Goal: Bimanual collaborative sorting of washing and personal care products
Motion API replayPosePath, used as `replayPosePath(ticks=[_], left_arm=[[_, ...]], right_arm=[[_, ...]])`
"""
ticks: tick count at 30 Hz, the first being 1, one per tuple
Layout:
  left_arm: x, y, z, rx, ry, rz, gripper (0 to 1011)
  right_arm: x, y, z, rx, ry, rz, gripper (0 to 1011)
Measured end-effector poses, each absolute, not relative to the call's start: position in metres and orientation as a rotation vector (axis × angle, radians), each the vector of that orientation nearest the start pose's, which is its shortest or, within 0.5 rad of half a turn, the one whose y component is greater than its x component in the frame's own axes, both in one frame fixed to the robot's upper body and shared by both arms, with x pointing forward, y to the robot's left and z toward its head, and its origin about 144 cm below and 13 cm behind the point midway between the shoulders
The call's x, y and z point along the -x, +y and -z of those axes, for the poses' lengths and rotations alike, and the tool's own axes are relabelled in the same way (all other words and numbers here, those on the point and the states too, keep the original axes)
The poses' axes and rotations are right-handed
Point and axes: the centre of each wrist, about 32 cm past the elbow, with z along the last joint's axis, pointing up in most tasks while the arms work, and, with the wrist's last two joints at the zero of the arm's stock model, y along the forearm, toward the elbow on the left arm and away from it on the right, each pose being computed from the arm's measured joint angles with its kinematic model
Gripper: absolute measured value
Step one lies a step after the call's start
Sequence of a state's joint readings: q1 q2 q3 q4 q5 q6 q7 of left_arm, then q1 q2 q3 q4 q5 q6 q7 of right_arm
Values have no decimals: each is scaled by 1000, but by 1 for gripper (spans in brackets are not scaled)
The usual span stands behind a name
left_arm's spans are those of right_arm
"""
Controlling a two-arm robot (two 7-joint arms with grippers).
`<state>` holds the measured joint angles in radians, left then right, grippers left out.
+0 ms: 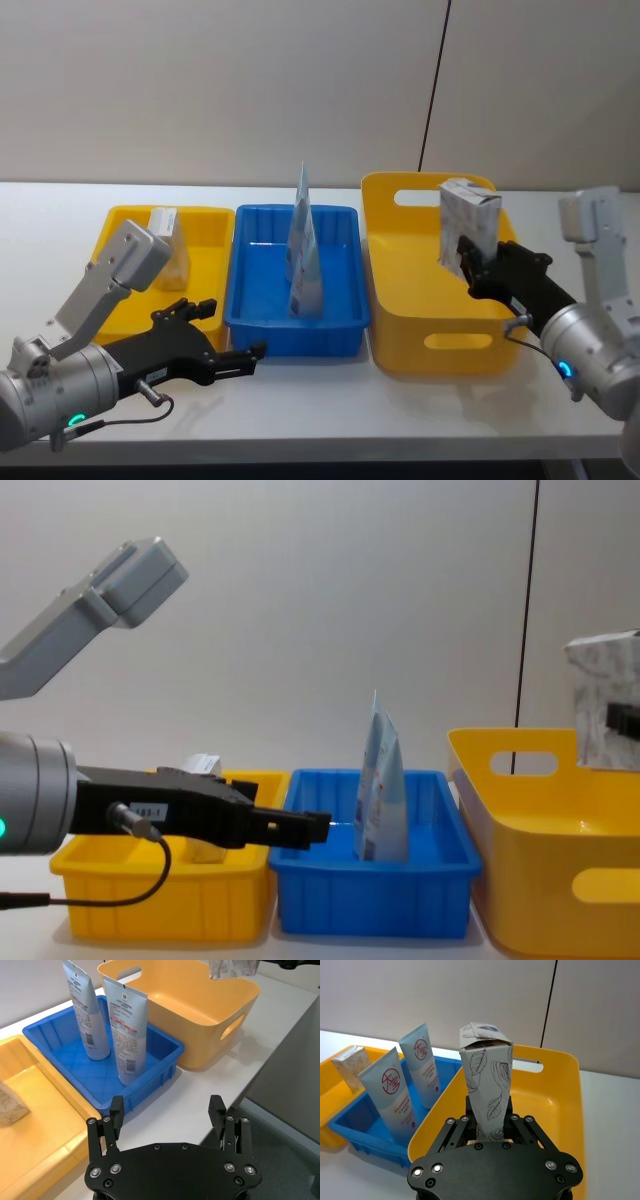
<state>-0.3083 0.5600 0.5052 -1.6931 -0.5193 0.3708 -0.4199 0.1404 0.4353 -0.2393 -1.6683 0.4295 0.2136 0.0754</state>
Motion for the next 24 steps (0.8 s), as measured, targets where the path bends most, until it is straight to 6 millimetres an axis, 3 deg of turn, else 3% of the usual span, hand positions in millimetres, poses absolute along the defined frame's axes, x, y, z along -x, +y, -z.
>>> replayPosePath(ticks=[24], left_arm=[[-496, 232, -1234, -270, 90, -685, 1001]], right_arm=[[-511, -250, -1203, 216, 13, 1273, 251]])
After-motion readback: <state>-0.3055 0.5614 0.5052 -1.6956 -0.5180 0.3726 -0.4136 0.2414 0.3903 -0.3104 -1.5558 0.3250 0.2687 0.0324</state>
